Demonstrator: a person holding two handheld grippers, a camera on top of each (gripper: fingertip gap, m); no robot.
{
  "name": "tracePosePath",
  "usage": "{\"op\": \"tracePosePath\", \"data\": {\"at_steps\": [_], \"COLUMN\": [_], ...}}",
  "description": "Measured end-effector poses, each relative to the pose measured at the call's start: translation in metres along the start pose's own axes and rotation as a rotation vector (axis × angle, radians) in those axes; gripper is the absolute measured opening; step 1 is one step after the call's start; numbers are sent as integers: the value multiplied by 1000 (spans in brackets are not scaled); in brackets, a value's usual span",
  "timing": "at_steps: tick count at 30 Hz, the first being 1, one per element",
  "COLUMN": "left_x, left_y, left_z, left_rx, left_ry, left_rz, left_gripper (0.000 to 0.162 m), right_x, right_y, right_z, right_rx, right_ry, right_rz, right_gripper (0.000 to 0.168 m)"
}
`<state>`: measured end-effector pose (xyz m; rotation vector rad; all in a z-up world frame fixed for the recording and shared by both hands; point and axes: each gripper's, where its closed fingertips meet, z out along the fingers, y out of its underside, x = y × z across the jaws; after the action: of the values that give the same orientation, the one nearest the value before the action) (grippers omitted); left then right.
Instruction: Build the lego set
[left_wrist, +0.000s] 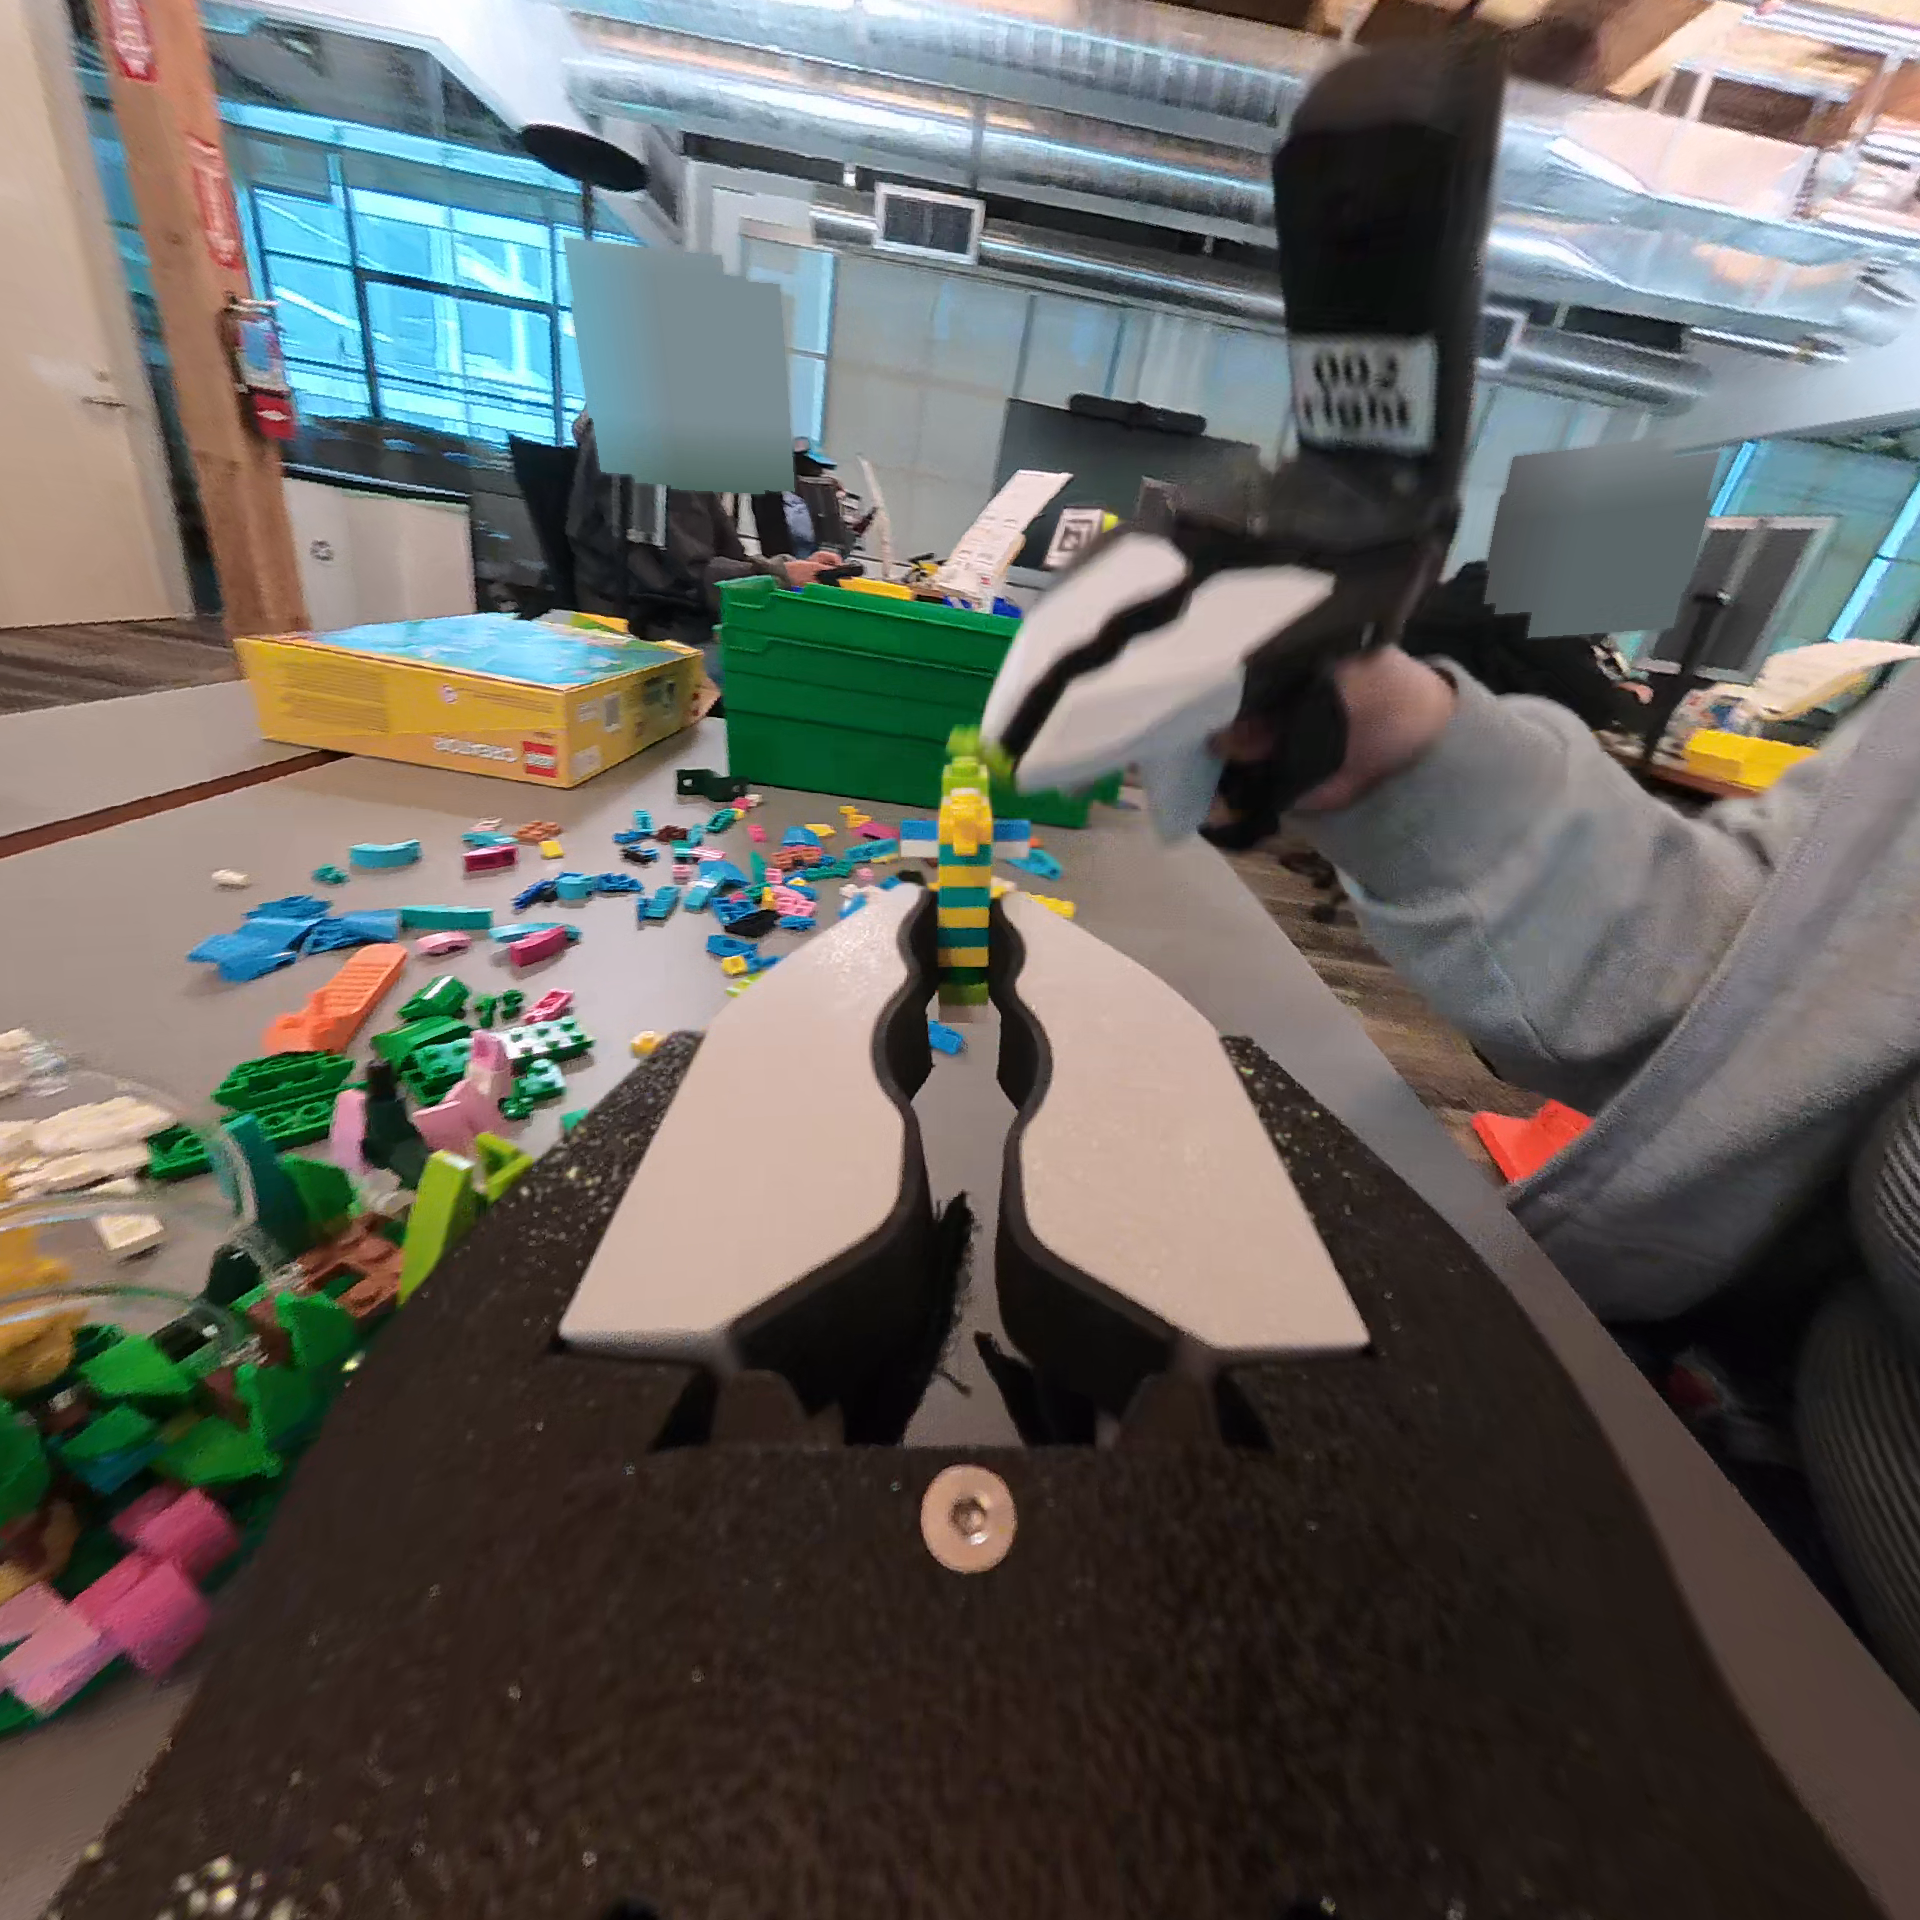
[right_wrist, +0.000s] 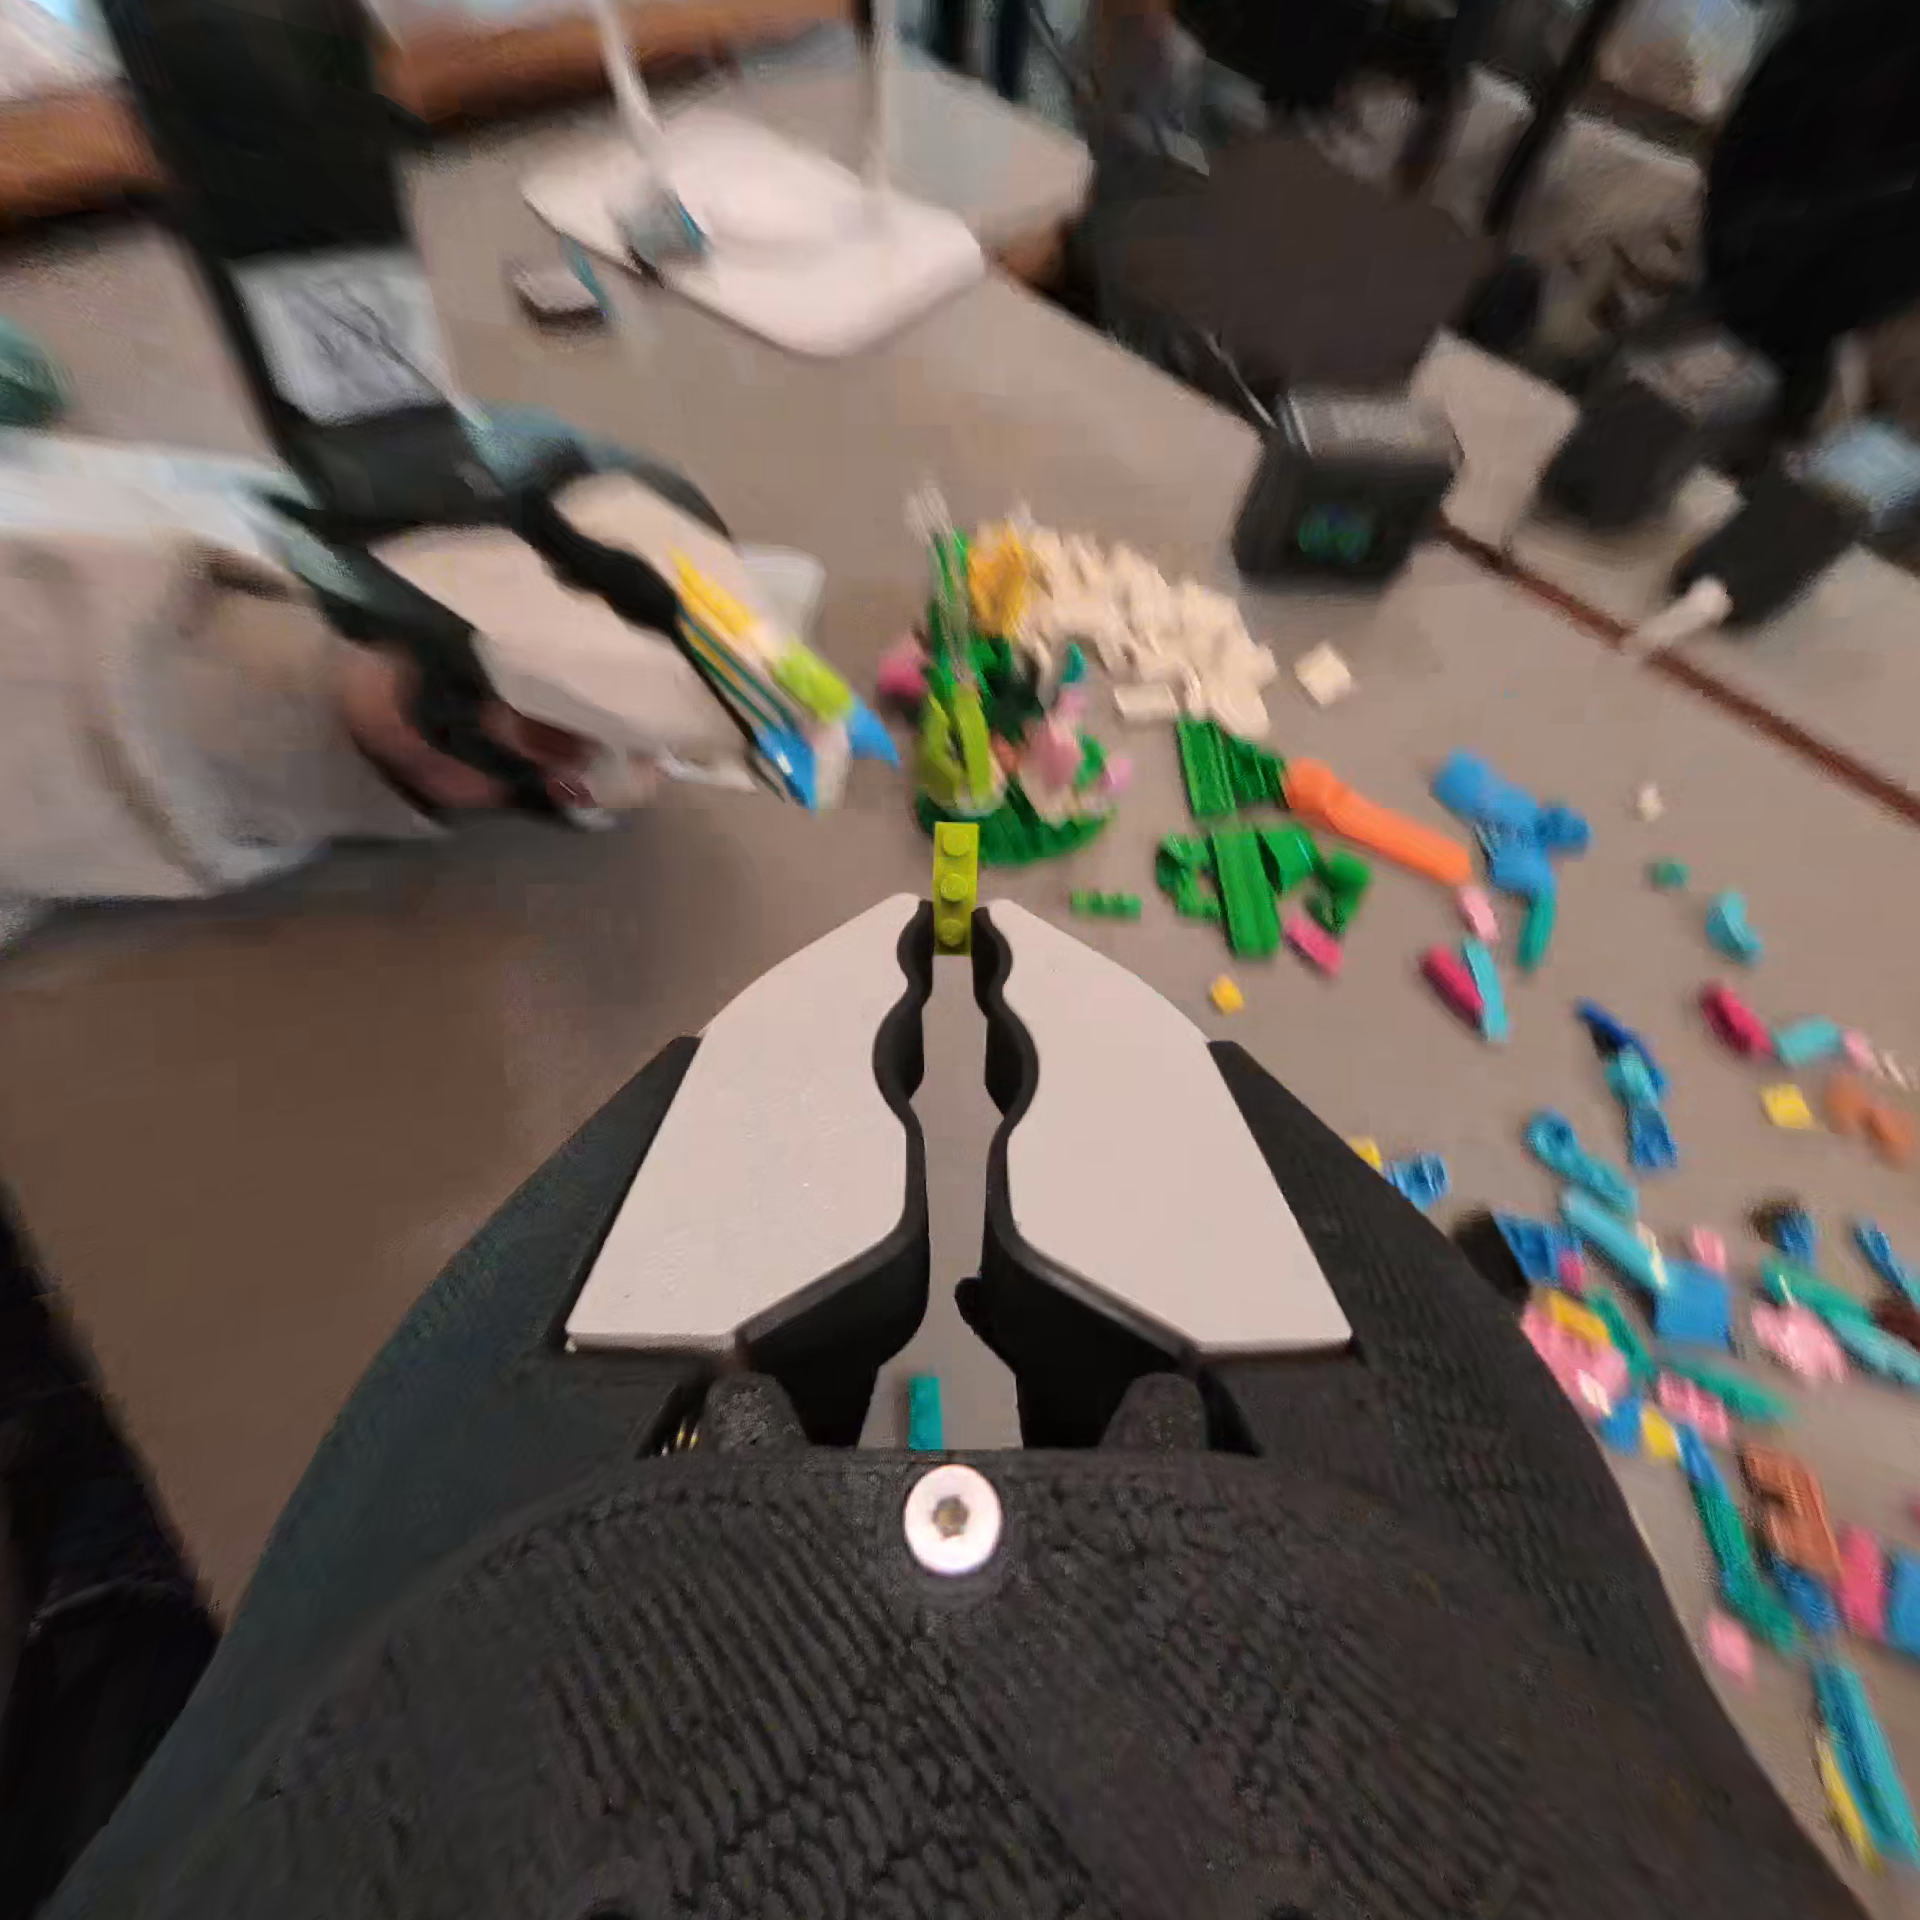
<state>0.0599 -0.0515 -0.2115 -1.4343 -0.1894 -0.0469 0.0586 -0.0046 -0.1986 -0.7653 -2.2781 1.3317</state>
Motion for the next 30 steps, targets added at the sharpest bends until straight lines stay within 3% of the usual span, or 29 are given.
{"op": "tracePosePath", "data": {"at_steps": [1, 5, 11, 30], "left_x": [4, 20, 28, 32], "left_y": [1, 9, 13, 16], "left_z": [1, 7, 8, 9], "left_rx": [-9, -59, -81, -99], "left_ry": [26, 117, 159, 174], "left_rz": [2, 25, 41, 69], "left_gripper": [8, 8, 8, 8], "right_x": [-8, -38, -52, -51], "right_y": [-14, -30, -22, -7], "right_z": [-5, -5, 5, 13], "right_rx": [32, -34, -231, -400], "right_ry": [-81, -299, -431, -485], "right_rz": [-17, -208, -338, -342], "right_gripper": [6, 6, 6, 6]}}
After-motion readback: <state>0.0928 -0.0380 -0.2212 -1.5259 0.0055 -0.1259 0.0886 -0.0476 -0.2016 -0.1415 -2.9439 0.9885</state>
